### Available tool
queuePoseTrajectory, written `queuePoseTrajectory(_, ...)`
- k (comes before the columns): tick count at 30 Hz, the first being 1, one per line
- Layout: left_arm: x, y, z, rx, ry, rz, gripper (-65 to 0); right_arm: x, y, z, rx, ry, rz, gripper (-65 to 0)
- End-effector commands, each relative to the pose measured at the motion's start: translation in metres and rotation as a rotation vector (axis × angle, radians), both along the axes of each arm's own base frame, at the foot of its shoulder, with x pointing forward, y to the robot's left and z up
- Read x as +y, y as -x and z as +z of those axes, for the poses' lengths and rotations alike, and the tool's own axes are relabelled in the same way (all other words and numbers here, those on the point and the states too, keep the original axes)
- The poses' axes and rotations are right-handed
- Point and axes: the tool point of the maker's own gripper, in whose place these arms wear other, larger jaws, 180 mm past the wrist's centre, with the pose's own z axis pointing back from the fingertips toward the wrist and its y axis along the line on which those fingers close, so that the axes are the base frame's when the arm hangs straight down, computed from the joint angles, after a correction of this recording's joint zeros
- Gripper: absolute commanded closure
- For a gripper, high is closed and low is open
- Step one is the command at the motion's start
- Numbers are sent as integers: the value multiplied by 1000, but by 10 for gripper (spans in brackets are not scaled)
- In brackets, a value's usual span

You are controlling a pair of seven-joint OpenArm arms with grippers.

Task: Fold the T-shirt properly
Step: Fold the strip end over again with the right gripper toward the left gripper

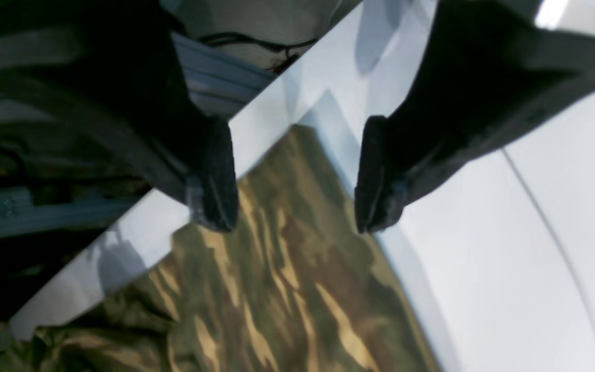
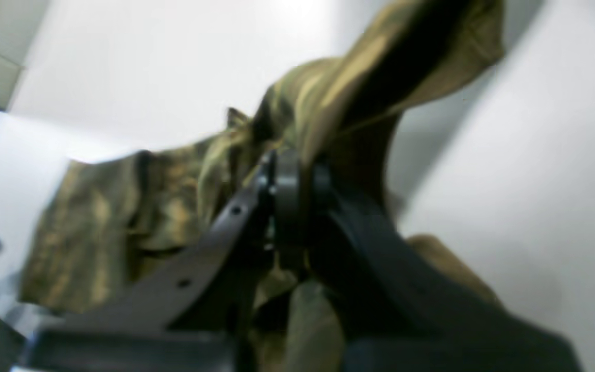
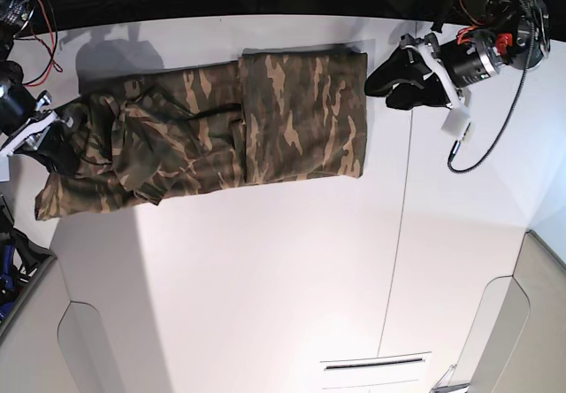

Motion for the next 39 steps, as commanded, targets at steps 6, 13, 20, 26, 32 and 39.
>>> queuePoseTrajectory(6,-29,9,-9,-23,-14,-50,-387,91,-4,54,-194,-60,131,0)
queuePoseTrajectory(13,-51,10,-11,-40,1,-90,-387,209,3,63,-215,-150,367,0)
queuePoseTrajectory(20,-45,8,-10,-36,-1,-75,-387,282,15,55,-195,-169,520,-25)
queuePoseTrajectory(26,-16,1,0,-44,13,4,-387,327,37,26,-90,-212,659,-330)
queuePoseTrajectory(32,18,-5,13,-60,18,92,-387,349,48,36,-112,-242,737,-329)
queuePoseTrajectory(39,49,-7,28,-83,29,177,-386,341,26,57,-209,-159,722,-325)
